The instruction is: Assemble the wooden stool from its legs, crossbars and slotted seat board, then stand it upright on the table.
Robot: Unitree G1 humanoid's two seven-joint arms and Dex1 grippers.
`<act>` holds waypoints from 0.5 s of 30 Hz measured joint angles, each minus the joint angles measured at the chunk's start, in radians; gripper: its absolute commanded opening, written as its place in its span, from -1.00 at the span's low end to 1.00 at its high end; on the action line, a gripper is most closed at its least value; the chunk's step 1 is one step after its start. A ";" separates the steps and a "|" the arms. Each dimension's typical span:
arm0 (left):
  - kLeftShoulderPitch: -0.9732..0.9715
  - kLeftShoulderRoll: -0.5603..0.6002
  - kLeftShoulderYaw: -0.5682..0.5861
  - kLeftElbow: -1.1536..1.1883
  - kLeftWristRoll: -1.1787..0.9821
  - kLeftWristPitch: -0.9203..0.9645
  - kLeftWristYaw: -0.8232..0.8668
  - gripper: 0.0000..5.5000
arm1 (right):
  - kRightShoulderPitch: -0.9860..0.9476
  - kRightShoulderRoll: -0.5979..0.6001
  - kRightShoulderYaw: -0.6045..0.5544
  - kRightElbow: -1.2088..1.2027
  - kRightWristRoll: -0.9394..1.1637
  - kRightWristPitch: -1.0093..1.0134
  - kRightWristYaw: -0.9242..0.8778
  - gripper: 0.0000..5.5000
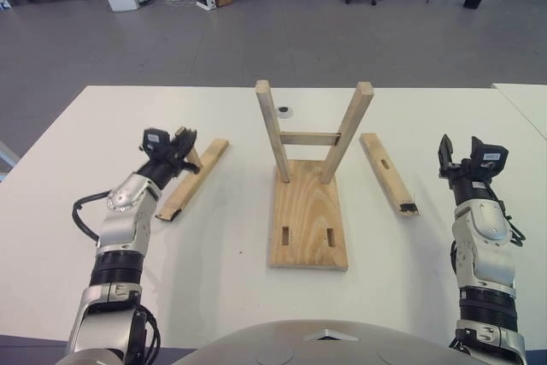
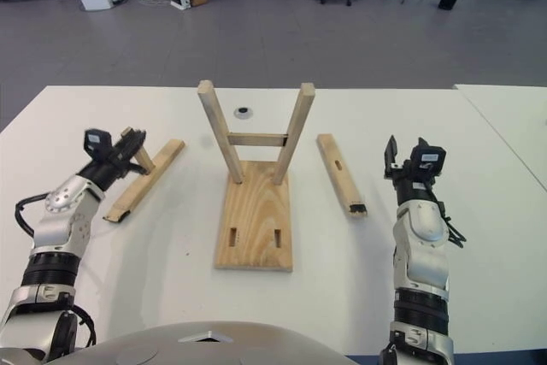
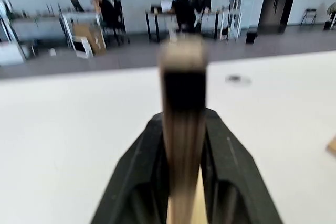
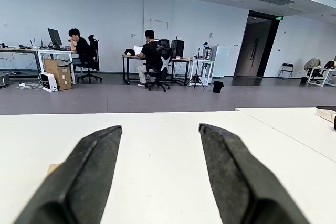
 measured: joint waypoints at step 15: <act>-0.192 0.144 -0.099 0.037 0.102 0.241 -0.198 0.27 | 0.082 0.057 0.005 -0.052 -0.003 -0.014 -0.027 0.00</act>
